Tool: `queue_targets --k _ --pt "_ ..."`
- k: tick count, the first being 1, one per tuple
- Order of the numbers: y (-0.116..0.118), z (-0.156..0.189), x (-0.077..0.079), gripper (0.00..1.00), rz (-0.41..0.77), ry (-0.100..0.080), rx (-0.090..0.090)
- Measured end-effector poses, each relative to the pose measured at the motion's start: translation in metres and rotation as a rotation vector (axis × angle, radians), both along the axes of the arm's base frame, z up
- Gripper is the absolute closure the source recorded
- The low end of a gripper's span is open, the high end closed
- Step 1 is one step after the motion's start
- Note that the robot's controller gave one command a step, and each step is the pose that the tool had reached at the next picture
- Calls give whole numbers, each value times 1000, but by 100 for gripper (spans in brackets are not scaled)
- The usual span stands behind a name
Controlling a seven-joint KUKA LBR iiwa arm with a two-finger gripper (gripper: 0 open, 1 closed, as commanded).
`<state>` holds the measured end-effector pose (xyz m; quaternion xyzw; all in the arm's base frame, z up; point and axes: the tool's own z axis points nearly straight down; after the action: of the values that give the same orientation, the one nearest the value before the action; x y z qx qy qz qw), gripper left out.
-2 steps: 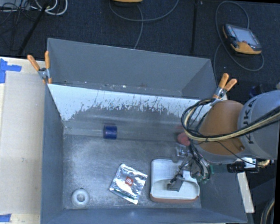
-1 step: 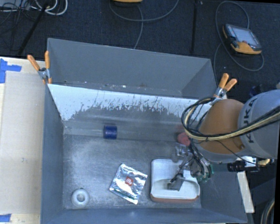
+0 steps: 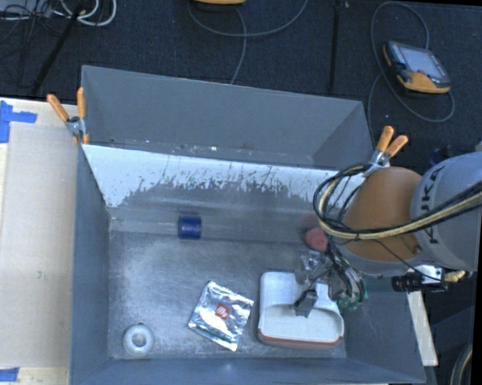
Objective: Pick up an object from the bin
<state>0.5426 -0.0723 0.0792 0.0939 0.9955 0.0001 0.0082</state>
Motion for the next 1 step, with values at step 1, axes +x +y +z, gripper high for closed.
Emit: queue_targets --k 1 --pt "0 83 2 100 6 9 1"
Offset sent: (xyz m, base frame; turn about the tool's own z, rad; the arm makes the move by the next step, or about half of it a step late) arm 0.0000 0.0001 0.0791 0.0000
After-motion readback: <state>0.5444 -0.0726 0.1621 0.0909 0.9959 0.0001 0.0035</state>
